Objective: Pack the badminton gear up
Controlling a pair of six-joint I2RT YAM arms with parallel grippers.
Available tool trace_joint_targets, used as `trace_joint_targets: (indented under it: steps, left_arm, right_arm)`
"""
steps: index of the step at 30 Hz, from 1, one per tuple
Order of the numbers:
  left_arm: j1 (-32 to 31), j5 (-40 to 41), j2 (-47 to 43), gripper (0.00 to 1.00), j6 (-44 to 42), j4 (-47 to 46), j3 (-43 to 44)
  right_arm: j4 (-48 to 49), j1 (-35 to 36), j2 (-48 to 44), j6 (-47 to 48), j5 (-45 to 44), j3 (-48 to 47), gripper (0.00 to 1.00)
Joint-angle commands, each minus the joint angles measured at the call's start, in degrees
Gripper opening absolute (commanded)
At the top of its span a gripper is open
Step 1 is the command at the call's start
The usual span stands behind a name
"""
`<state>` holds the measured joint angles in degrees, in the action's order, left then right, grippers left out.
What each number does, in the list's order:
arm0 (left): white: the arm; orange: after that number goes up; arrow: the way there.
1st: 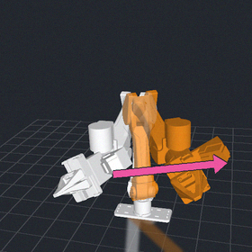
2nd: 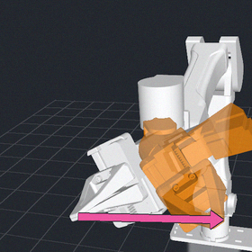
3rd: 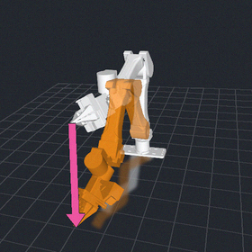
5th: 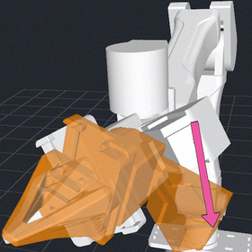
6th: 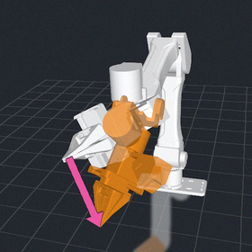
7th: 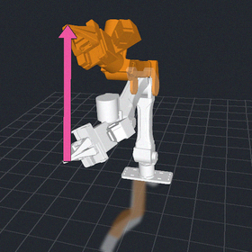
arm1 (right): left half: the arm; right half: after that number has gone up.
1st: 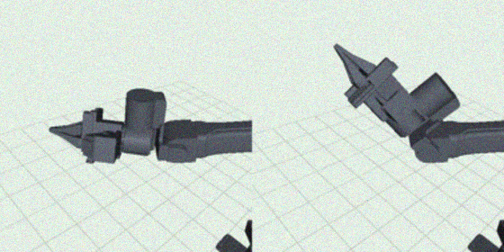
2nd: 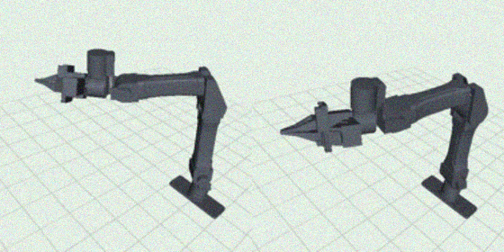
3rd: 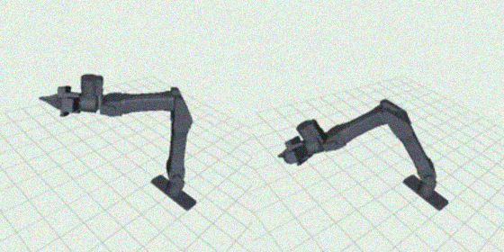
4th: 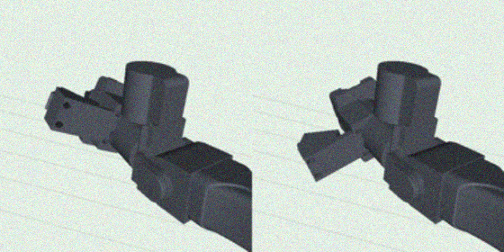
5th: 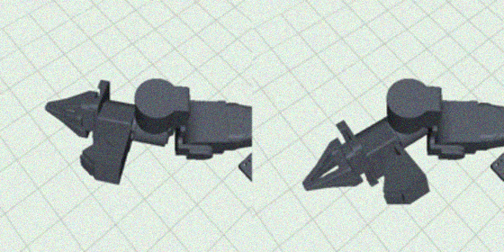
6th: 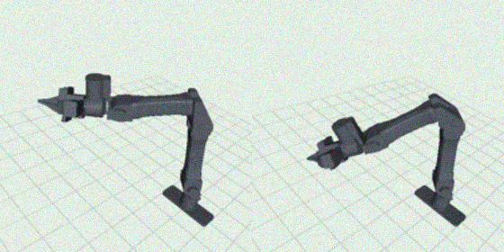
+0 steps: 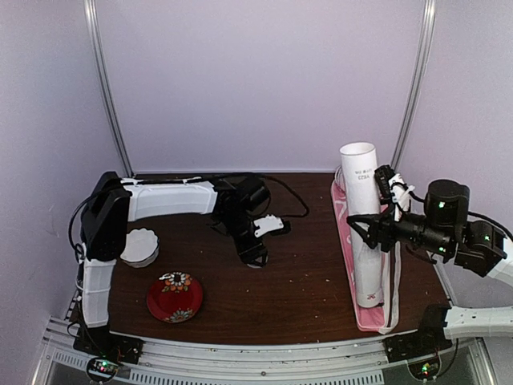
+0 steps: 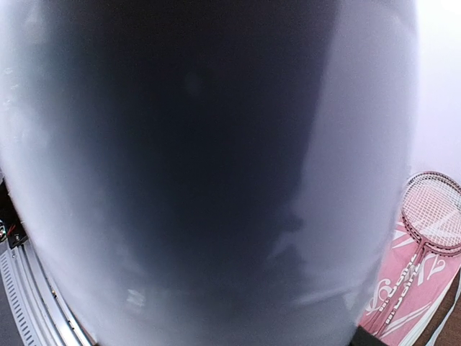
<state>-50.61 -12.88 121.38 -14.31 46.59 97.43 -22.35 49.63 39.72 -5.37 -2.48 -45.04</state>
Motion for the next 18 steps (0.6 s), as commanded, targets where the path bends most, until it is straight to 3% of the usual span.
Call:
trace_joint_targets:
  steps: [1,18]
  left_arm:
    - [-0.34,3.32,2.72,0.6,-4.04,4.18,4.85]
    - [-1.51,6.79,9.72,0.34,-5.74,8.3,6.78]
  right_arm:
    - [1.29,-0.4,-1.01,-1.05,0.82,0.45,0.57]
    - [2.34,-0.58,-0.73,-0.64,1.47,0.98,0.58]
